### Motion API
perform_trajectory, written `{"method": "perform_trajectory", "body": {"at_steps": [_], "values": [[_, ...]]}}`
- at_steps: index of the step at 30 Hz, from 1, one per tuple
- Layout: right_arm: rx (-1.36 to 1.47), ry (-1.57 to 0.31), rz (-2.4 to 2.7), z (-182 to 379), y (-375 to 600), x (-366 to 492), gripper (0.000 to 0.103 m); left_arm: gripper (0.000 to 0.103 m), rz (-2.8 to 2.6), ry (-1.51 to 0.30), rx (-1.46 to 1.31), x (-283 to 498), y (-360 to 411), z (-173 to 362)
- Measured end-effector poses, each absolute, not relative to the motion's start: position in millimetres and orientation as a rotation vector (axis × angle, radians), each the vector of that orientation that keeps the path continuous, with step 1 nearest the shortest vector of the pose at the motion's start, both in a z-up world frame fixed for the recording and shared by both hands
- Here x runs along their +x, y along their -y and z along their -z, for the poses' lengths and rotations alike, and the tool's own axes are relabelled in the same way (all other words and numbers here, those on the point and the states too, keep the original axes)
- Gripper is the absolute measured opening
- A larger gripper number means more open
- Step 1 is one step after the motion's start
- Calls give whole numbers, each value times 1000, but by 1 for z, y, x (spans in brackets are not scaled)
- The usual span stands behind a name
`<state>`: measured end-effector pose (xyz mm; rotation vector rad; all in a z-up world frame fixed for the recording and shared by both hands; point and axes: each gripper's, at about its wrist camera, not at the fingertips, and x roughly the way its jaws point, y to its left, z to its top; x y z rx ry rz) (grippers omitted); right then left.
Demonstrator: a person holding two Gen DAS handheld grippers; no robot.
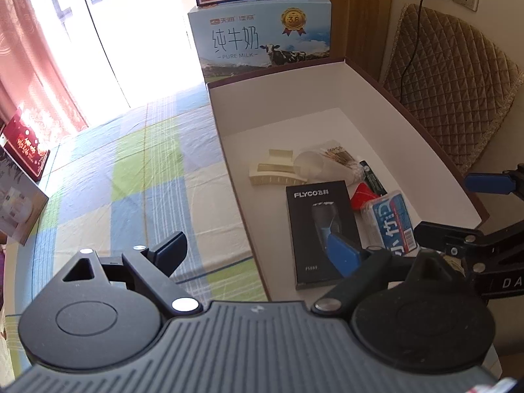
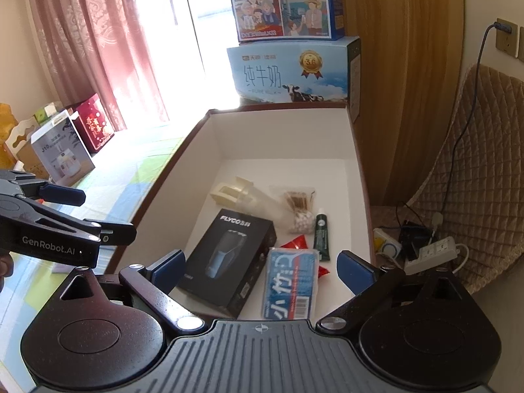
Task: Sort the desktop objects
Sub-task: 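Withdraw both tools from the brown box back over the table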
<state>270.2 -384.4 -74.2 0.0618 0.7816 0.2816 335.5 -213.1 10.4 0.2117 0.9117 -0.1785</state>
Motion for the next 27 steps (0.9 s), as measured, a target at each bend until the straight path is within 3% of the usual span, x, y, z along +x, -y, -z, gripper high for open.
{"method": "perform_trajectory", "body": {"at_steps": [27], "values": [[62,-837,-389,70,309,202,98,92,116,-919,130,238,135,-17]]}}
